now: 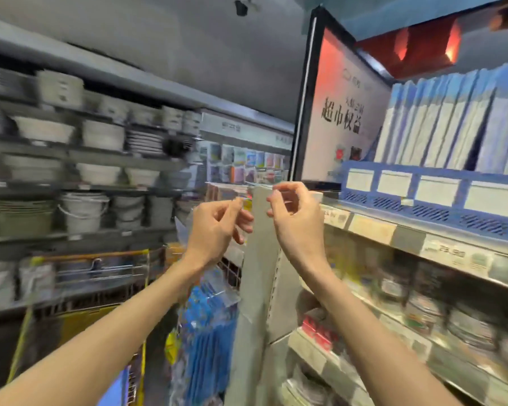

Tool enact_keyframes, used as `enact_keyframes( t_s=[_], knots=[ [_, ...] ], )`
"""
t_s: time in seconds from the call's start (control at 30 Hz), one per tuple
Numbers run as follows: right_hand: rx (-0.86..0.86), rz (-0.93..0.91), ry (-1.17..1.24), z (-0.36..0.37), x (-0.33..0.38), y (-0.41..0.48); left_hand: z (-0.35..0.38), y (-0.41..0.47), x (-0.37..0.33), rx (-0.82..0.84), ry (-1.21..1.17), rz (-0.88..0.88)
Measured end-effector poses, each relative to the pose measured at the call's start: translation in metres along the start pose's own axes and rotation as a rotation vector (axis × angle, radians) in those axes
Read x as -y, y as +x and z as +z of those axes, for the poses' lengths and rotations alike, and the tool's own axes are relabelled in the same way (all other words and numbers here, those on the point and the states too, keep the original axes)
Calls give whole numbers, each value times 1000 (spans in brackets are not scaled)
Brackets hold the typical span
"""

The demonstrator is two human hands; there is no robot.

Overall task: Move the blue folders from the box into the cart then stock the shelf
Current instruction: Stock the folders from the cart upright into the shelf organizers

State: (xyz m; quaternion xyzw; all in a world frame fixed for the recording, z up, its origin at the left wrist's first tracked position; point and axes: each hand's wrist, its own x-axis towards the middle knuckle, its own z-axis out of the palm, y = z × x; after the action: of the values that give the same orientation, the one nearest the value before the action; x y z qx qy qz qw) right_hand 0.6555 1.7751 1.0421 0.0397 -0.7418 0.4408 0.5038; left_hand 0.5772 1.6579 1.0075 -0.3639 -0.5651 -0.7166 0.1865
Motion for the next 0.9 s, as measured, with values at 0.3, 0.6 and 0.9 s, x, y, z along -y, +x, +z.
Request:
enact_keyframes(
  t_s=[0.3,0.6,0.9],
  knots=[
    [295,86,132,179,-38,-38,-167,-13,100,-199,341,-131],
    [535,334,52,354,-130,-101,-319,-33,248,-260,502,-542],
    [739,590,-109,438,-225,-163,-383,-79,350,-217,570,-843]
  ],
)
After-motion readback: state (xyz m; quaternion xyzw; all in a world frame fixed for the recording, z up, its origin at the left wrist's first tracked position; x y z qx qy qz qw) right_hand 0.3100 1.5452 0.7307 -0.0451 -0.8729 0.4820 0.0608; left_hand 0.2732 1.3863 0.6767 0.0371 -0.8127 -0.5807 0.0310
